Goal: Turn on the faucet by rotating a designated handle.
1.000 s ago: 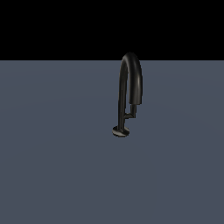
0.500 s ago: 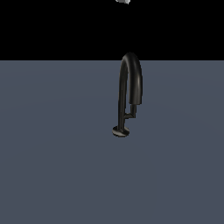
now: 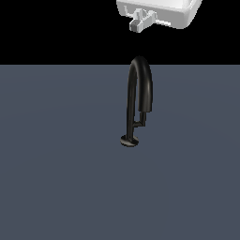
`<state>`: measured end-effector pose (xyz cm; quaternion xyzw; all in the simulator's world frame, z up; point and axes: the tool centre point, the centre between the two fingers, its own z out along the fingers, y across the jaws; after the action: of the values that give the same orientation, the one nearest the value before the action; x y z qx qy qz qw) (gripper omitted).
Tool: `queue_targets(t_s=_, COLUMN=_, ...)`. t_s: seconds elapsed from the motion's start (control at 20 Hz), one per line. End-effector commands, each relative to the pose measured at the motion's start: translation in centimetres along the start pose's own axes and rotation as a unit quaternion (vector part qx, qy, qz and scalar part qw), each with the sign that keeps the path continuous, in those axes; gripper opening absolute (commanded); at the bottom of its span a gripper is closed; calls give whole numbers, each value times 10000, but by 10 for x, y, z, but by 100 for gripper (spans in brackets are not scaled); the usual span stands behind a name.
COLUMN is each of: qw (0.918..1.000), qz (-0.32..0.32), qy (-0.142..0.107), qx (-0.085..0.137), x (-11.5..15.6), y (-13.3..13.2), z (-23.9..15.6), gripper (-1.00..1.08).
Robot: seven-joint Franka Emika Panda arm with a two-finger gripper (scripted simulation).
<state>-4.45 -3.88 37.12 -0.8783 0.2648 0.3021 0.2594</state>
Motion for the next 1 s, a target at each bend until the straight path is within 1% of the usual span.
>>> queue_targets(t_s=0.0, qw=9994, qz=188, qy=-209, qx=191, x=17, y=0, z=1, gripper=-100)
queue_targets(t_s=0.25, qw=9945, qz=581, qy=-639, qx=585, x=50, y=2, z=5, gripper=-100)
queue_targets(t_s=0.5, qw=9838, qz=1000, qy=-1098, qx=1006, x=86, y=6, z=12, gripper=-100)
queue_targets(t_s=0.7, qw=9698, qz=1363, qy=-1491, qx=1368, x=115, y=11, z=22, gripper=-100)
queue_targets(t_s=0.8, qw=9605, qz=1556, qy=-1699, qx=1559, x=131, y=15, z=28, gripper=-100)
queue_targets(t_s=0.95, qw=9445, qz=1841, qy=-2004, qx=1841, x=153, y=20, z=39, gripper=-100)
